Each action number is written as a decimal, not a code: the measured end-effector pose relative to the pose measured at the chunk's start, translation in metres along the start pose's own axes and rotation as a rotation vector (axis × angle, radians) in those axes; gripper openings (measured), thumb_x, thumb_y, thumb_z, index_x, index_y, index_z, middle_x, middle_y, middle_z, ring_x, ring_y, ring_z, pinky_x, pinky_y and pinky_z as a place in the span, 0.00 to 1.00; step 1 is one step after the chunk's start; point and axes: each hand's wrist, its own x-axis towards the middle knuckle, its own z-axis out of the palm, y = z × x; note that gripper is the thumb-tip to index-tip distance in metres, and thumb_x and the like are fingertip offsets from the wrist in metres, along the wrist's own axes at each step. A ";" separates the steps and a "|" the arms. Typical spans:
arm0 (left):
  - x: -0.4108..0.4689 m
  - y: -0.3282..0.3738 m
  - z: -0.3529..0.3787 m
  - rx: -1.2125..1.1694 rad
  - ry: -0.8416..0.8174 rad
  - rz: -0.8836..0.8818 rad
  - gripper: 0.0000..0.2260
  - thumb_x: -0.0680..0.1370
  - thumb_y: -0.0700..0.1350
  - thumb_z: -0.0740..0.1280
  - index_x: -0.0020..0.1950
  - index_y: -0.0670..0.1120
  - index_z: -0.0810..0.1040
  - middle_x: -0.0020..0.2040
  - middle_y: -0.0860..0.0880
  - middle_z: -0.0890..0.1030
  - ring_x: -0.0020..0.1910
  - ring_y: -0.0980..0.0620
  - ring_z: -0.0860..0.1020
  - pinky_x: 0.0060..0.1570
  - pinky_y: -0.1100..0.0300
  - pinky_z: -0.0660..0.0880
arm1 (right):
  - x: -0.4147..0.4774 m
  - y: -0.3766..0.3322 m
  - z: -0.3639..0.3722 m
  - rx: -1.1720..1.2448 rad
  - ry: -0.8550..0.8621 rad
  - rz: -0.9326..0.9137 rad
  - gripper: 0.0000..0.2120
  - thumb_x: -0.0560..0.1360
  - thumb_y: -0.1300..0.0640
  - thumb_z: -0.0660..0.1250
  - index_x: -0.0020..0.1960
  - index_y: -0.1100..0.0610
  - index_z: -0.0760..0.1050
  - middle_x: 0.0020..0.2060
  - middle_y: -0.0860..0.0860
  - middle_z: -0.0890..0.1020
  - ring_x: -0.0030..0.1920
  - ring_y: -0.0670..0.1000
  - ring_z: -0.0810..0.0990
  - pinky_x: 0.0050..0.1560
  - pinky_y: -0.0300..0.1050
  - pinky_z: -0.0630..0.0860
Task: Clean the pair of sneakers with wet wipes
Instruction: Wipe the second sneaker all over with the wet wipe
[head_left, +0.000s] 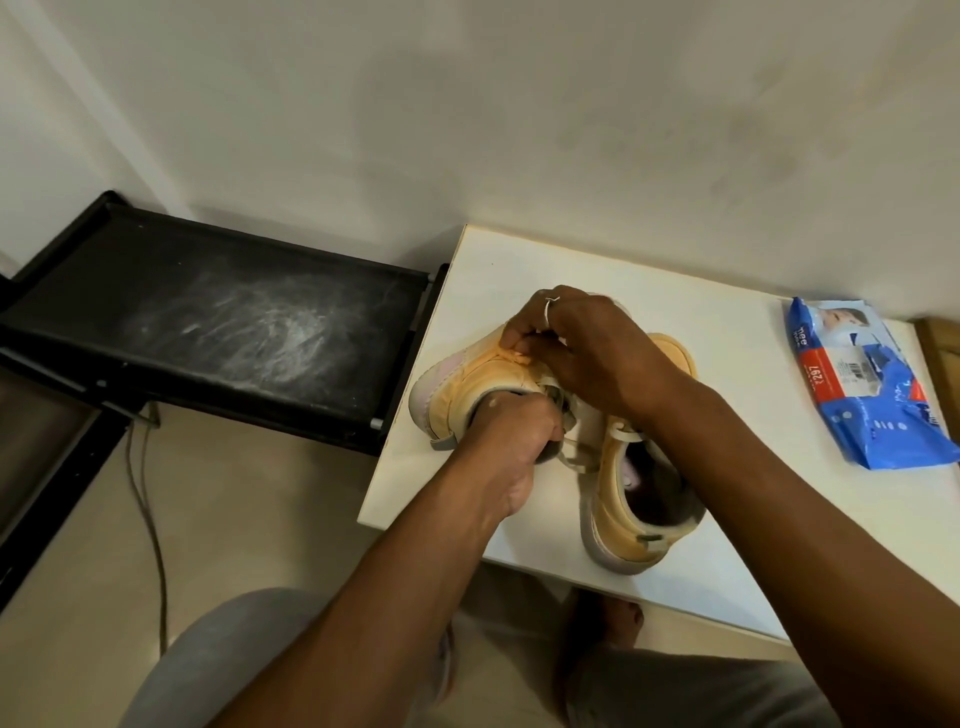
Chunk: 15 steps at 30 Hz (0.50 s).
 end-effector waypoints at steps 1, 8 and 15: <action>0.000 0.000 0.000 -0.002 -0.001 0.002 0.10 0.67 0.29 0.64 0.41 0.43 0.75 0.47 0.43 0.78 0.49 0.42 0.77 0.47 0.52 0.76 | 0.001 0.001 0.000 -0.029 -0.006 -0.007 0.12 0.77 0.65 0.66 0.52 0.50 0.82 0.48 0.44 0.81 0.51 0.43 0.75 0.52 0.37 0.73; -0.002 0.001 -0.003 -0.011 -0.030 0.025 0.14 0.65 0.29 0.64 0.47 0.41 0.78 0.47 0.42 0.79 0.48 0.42 0.77 0.44 0.53 0.75 | -0.002 0.011 -0.006 -0.203 0.046 0.082 0.09 0.77 0.61 0.66 0.50 0.49 0.81 0.45 0.40 0.78 0.52 0.44 0.72 0.52 0.47 0.75; -0.005 0.002 0.001 0.006 -0.002 0.005 0.10 0.69 0.30 0.64 0.42 0.44 0.75 0.42 0.45 0.77 0.46 0.45 0.76 0.51 0.49 0.76 | 0.001 -0.008 0.000 -0.086 -0.026 -0.038 0.10 0.77 0.62 0.67 0.51 0.48 0.81 0.48 0.41 0.80 0.51 0.41 0.72 0.51 0.42 0.74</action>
